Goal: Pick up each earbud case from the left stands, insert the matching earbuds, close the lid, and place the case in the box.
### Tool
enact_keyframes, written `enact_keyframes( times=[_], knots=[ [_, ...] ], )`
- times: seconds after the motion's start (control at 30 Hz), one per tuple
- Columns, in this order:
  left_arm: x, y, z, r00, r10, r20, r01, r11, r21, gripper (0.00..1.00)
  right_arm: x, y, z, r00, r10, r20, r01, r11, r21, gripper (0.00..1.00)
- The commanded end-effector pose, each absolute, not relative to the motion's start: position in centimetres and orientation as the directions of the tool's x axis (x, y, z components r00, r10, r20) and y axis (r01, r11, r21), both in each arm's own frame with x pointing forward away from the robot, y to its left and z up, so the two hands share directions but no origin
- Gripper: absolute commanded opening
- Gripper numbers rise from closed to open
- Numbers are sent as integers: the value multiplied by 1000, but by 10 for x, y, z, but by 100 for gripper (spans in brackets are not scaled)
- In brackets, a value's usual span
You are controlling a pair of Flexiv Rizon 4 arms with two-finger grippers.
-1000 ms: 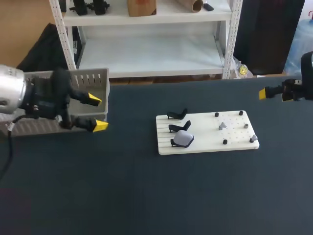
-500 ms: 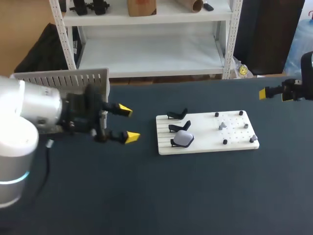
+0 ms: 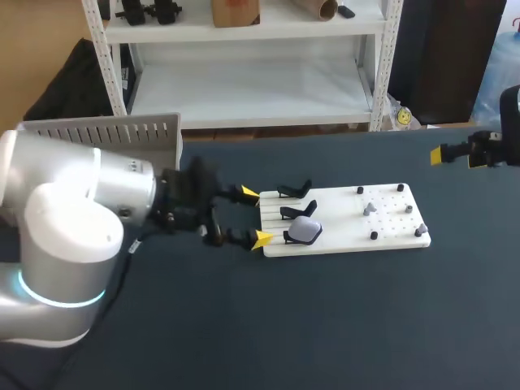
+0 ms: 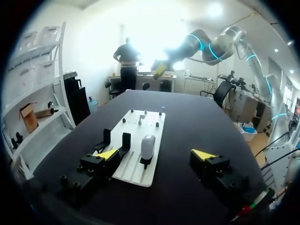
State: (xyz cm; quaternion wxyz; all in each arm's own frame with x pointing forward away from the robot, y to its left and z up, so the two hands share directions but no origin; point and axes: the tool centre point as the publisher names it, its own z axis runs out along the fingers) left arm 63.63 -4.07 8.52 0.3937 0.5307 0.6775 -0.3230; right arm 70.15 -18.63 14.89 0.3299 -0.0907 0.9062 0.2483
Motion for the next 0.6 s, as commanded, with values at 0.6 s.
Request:
enact_keyframes(
  times=[0.6],
  knots=[
    [638,-70,49,-194,489,-851,962,266,-66,100,702,-186,149,-767,-1,-642,-327,861,389,100]
  ],
)
